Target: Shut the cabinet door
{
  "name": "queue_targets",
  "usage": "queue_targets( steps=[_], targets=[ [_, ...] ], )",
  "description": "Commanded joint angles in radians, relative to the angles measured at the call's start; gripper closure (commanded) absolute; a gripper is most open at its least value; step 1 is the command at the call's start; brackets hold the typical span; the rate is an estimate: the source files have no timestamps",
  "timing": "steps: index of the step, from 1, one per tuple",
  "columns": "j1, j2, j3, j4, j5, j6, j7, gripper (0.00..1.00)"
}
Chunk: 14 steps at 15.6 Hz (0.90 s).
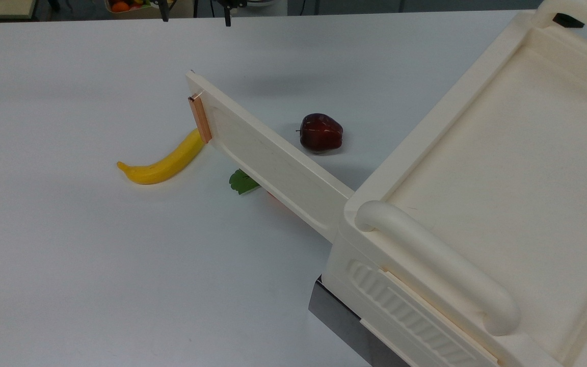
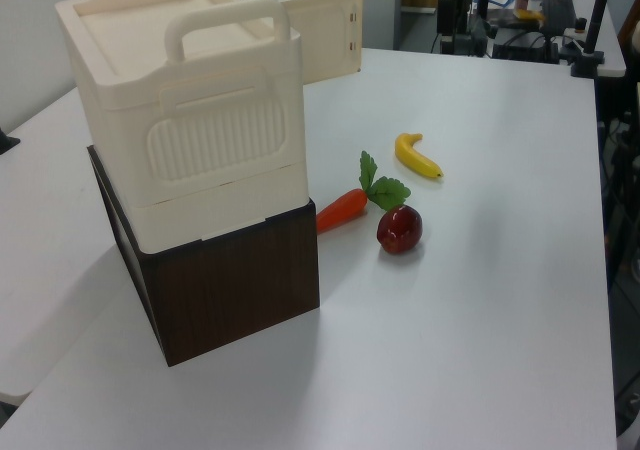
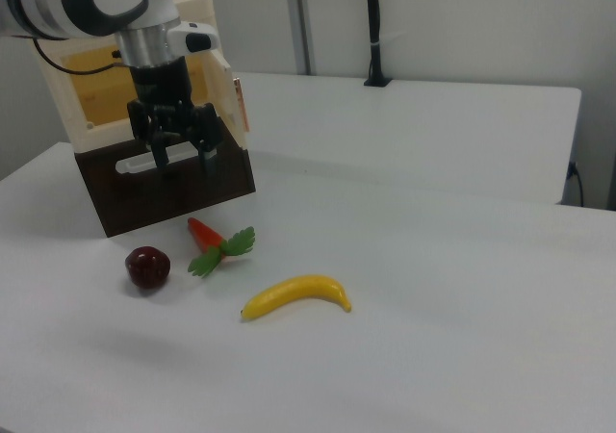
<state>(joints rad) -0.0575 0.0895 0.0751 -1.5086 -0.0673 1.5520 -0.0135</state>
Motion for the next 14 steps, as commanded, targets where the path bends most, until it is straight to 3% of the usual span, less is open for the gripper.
queue_targets(
  steps=[1, 9, 11, 14],
  targets=[
    [-0.011, -0.022, -0.003, -0.019, 0.0, -0.001, 0.009, 0.0],
    [-0.008, -0.014, -0.001, -0.019, 0.003, 0.013, 0.001, 0.02],
    [-0.008, -0.013, -0.001, -0.019, 0.003, 0.013, -0.002, 0.3],
    [-0.013, -0.013, -0.001, -0.019, 0.014, 0.013, -0.014, 0.87]
  ],
)
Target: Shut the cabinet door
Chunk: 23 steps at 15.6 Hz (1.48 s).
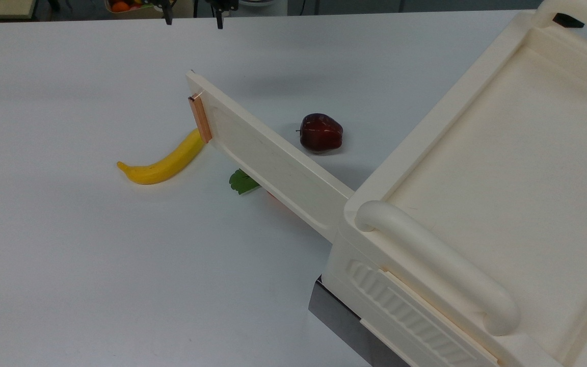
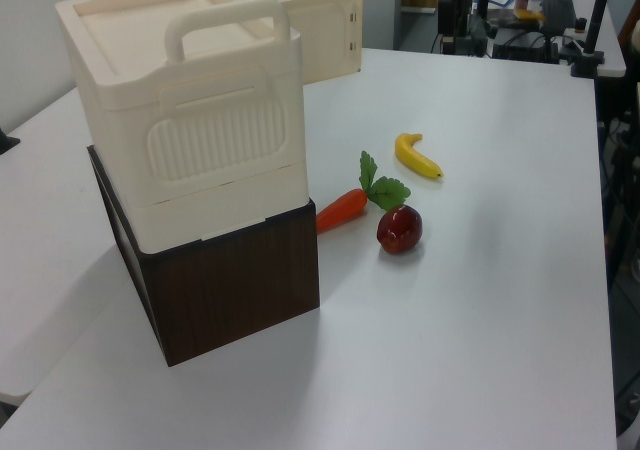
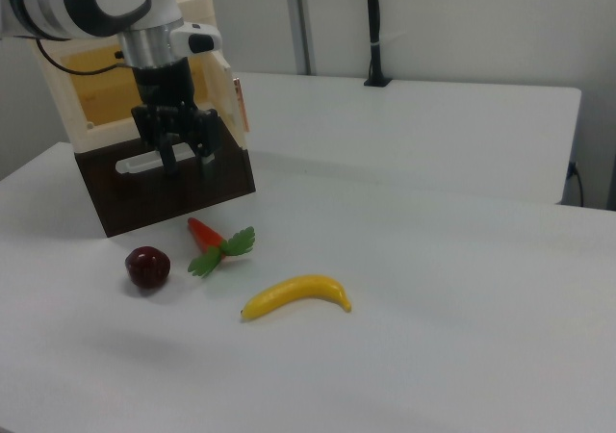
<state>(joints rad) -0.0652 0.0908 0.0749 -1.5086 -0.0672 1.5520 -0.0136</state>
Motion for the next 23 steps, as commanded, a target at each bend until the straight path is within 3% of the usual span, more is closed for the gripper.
queue_targets(
  steps=[1, 9, 14, 17, 23],
  targets=[
    [-0.011, -0.014, -0.001, -0.019, 0.023, 0.014, -0.017, 1.0],
    [-0.015, -0.013, -0.001, -0.016, 0.029, 0.014, -0.017, 1.0],
    [-0.033, 0.0, -0.003, 0.074, 0.039, 0.016, -0.017, 1.0],
    [-0.05, 0.001, -0.004, 0.129, 0.122, 0.132, 0.0, 1.0],
    [-0.045, 0.006, 0.0, 0.133, 0.127, 0.472, 0.154, 1.0]
  ],
)
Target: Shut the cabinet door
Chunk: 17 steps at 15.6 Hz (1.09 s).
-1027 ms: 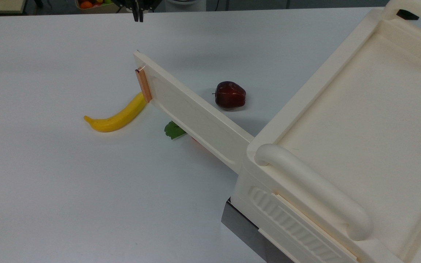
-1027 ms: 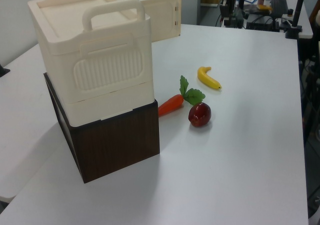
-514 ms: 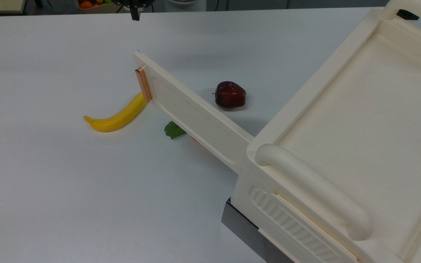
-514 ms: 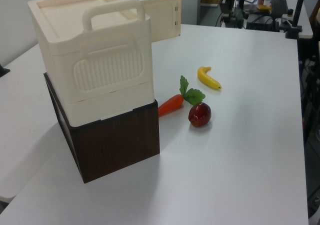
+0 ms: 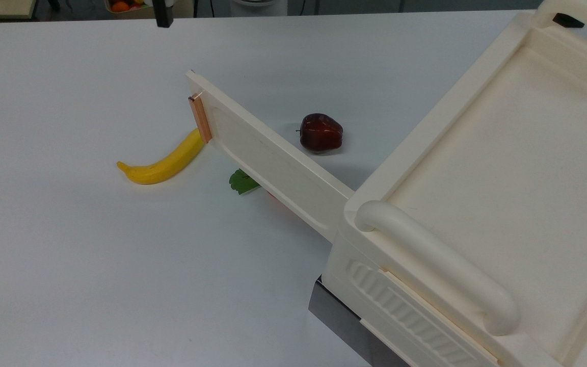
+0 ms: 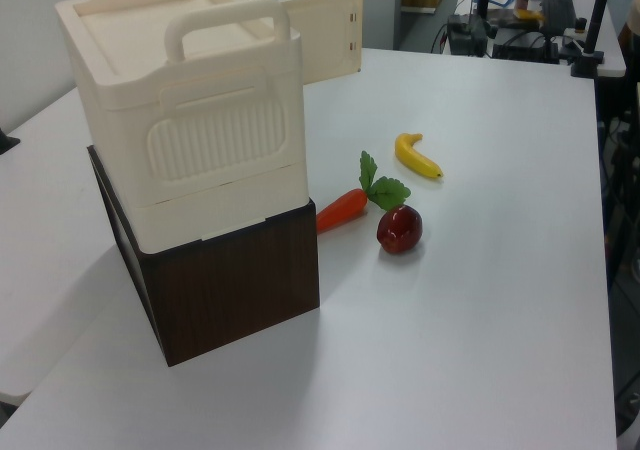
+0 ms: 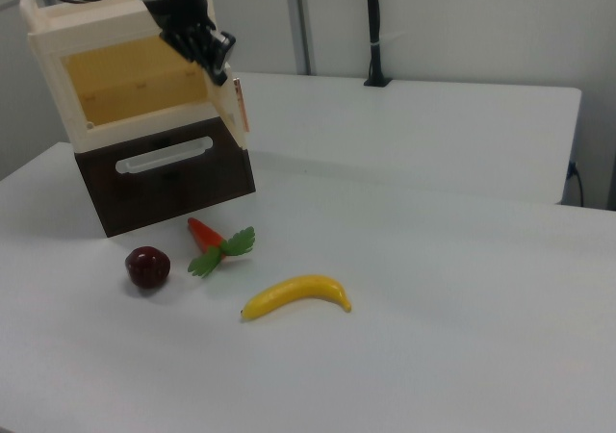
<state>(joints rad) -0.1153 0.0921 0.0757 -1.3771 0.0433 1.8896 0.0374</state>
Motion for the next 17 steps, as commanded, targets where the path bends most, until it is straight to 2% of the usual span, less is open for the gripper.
queue_targets(
  steps=[1, 4, 6, 11, 17],
  targets=[
    [0.005, 0.011, -0.001, 0.001, 0.015, 0.191, 0.145, 1.0],
    [0.011, 0.041, 0.004, -0.005, 0.007, 0.363, 0.289, 1.0],
    [0.013, 0.07, 0.01, -0.005, 0.009, 0.42, 0.329, 1.0],
    [0.072, 0.142, 0.012, -0.007, 0.013, 0.483, 0.409, 1.0],
    [0.146, 0.147, 0.012, -0.023, 0.017, 0.48, 0.412, 1.0]
  ],
)
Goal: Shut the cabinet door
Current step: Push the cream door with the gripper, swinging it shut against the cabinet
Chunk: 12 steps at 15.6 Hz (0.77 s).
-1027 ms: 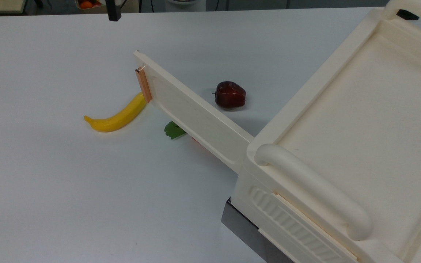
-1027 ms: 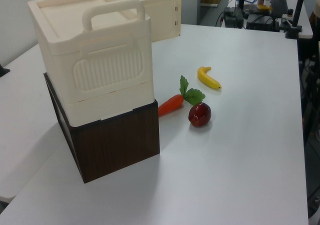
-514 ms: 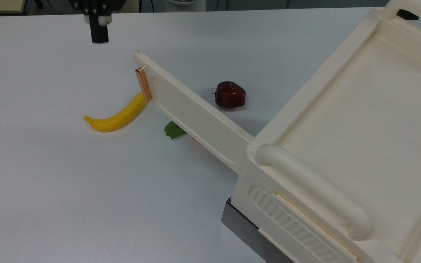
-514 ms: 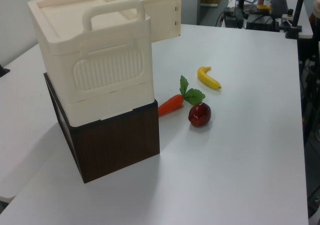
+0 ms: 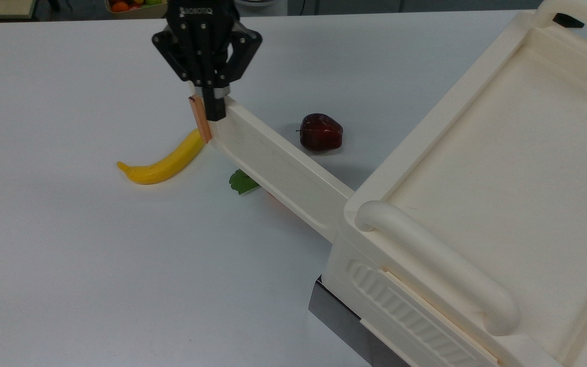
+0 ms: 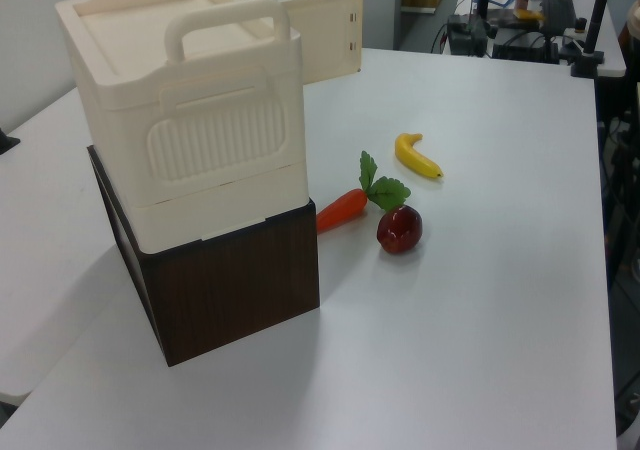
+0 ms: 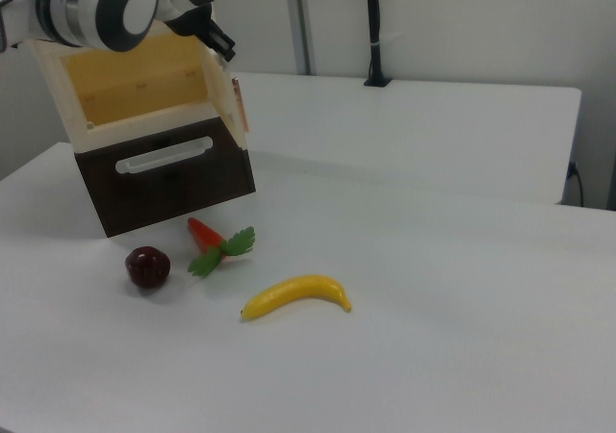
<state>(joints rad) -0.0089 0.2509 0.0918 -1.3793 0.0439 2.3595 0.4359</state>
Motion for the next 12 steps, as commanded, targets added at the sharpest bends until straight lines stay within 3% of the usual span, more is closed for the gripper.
queue_targets(
  steps=[1, 12],
  targets=[
    [0.053, -0.012, -0.004, -0.023, 0.016, 0.006, 0.021, 1.0],
    [0.245, -0.03, -0.004, -0.02, 0.005, -0.002, 0.24, 1.0]
  ],
)
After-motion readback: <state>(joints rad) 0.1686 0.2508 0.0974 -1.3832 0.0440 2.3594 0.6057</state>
